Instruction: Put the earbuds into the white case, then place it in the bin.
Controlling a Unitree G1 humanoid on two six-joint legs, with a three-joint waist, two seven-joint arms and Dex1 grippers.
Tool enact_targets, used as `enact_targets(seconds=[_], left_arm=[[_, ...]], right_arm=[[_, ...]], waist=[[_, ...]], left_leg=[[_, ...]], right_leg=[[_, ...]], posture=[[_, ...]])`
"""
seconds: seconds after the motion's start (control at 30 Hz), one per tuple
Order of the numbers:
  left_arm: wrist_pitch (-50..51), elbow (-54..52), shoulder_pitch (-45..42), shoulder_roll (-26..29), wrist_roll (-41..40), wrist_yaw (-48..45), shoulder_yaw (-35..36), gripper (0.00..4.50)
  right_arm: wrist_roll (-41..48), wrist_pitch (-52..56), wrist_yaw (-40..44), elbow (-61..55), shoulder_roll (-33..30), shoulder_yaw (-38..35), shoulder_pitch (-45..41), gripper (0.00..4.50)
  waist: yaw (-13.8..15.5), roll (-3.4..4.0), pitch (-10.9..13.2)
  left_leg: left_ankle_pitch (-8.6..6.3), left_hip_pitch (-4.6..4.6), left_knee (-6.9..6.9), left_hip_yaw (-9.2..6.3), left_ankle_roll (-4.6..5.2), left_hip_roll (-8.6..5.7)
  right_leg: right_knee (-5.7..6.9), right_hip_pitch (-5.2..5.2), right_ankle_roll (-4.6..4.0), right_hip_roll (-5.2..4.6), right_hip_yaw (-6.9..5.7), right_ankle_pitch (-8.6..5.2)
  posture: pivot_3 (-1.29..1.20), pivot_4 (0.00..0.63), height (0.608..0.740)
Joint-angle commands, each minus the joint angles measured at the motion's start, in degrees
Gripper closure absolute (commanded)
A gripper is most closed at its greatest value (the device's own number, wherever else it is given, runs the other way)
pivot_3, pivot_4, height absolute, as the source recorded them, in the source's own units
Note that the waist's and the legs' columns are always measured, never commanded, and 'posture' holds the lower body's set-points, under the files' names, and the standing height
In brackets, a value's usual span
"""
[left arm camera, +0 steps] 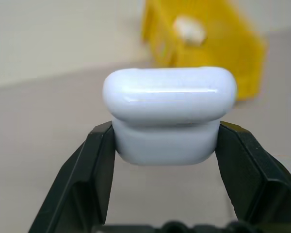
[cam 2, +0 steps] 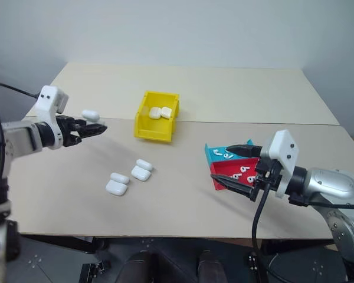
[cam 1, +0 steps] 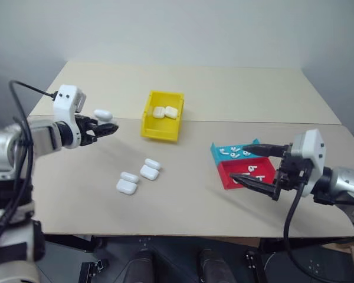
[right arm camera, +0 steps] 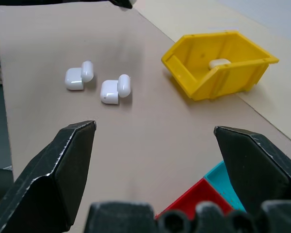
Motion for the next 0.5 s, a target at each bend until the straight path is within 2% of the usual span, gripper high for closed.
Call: enact_targets(seconds=[0.03,0.17,0.3,0.5], left_arm=[[-10.71,-2.61,-0.07,-3.52,-4.46,-7.99,4.45,1.71],[-17.07,-3.09,-1.13,-7.54,-8.03,-20.77,0.52,1.71],[-24.14,-4.08,-2.07,-10.54,-6.91,-30.24,-5.22,1.71],[-28.23,-6.67,-2.99,-16.07,-8.16,-35.02,-10.15,1.71]], right_arm=[[-0.45,-1.61,1.67,0.69,-1.65,-0.76,-2.81,0.0],[-1.16,-1.46,3.48,2.21,-3.3,-0.45,-5.23,0.0],[-1.92,-1.3,5.81,3.57,-4.89,-0.28,-6.23,0.0],[-7.64,-2.6,9.1,6.89,-9.36,2.12,-6.95,0.0]], waist=[[0.17,-0.01,0.0],[0.2,0.0,0.0],[0.1,0.0,0.0],[-0.05,0.0,0.0]], left_leg=[[0.0,0.0,0.0,0.0,0.0,0.0],[0.0,-0.01,0.0,0.01,0.0,-0.02],[0.0,-0.01,-0.01,0.01,0.0,-0.01],[0.0,0.0,0.01,0.01,0.01,-0.01]], right_leg=[[0.0,0.0,0.0,0.0,0.0,0.01],[-0.05,0.03,0.02,0.0,0.01,0.02],[-0.09,0.03,0.02,0.01,0.02,0.02],[-0.08,0.04,0.03,0.02,0.05,0.03]], posture=[[0.0,0.15,0.74],[0.0,0.15,0.74],[0.0,0.15,0.74],[0.0,0.15,0.74]])
